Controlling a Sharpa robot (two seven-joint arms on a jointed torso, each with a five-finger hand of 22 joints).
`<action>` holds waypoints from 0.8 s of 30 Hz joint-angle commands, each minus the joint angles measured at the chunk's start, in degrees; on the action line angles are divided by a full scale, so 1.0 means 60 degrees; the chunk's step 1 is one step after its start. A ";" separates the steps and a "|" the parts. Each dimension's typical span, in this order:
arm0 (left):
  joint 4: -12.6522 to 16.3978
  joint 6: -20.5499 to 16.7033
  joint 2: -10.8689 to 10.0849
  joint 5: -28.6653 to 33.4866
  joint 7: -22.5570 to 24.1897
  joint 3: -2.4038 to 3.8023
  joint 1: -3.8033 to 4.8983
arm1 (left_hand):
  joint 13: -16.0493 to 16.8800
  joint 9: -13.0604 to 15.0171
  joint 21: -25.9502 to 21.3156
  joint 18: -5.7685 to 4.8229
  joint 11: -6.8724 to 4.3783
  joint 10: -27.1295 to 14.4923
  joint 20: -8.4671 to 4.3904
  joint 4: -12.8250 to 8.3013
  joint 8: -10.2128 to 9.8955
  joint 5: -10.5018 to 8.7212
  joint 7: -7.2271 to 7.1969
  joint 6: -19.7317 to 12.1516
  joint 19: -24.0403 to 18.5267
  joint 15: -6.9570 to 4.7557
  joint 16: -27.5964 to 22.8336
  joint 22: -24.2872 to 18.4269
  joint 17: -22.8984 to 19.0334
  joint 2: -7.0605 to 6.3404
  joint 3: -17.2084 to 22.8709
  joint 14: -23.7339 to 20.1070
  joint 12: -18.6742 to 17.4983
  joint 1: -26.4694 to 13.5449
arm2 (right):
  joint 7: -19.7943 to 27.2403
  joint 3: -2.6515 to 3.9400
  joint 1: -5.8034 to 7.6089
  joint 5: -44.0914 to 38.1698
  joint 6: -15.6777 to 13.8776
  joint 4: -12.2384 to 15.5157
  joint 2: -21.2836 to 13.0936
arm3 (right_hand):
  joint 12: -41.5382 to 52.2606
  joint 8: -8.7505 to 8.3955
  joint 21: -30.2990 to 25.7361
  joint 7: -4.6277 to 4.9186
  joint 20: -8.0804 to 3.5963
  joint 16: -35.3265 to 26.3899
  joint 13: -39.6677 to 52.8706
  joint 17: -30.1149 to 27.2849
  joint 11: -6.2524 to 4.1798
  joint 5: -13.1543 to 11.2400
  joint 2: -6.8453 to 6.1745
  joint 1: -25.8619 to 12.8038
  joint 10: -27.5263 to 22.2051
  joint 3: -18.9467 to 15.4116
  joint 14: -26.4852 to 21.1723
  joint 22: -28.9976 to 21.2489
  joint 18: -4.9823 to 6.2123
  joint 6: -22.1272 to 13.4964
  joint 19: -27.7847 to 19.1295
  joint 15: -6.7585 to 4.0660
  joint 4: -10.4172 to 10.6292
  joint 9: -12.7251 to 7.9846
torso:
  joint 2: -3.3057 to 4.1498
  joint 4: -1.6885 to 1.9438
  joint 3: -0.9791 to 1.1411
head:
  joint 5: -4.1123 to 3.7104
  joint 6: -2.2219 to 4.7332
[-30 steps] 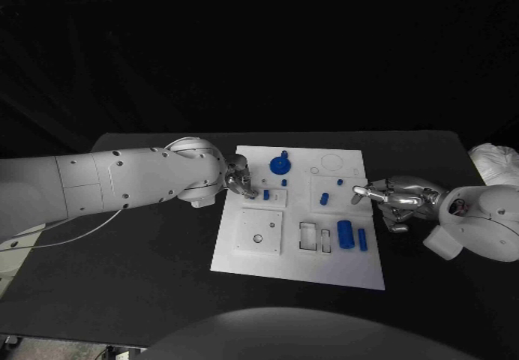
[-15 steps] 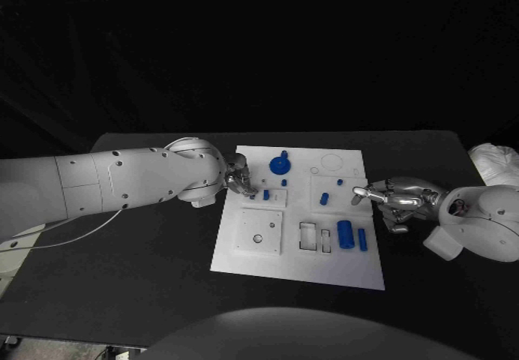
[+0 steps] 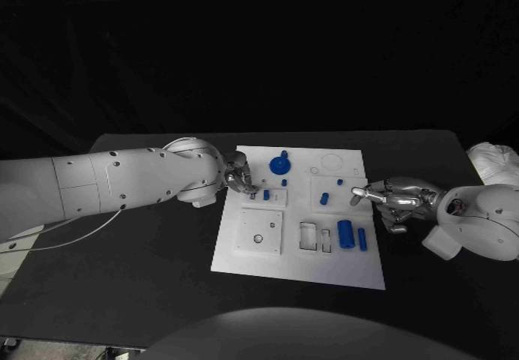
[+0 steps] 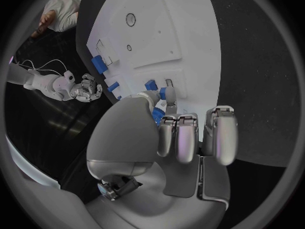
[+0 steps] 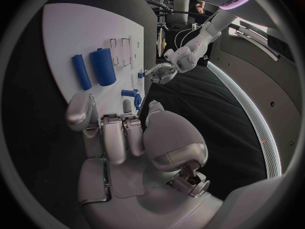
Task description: Assemble the parts on the task board
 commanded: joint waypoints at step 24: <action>-0.0009 0.2717 -0.0047 0.0350 -0.0712 0.0025 0.0754 | 0.2515 0.0036 -0.0073 -0.0036 -0.0050 0.0976 -0.0053 -0.1246 0.0071 0.0236 -0.0081 0.0164 0.0595 -0.0054 0.0024 0.2273 0.2514 -0.0256 0.1488 0.0988 0.0024 0.0000 | 0.0008 -0.0001 -0.0009 -0.0040 0.0101 0.0016 0.0063 | -0.0065 -0.0055 -0.0089 0.0023 0.0009 -0.0084 0.0473 0.1481 -0.0056 0.0031 0.0041 0.0074 0.0279 0.0077 0.0176 0.1176 0.0058 0.0000 -0.0087 -0.0005 0.0016 -0.0019 | -0.0003 -0.0009 0.0007 | 0.0057 0.0000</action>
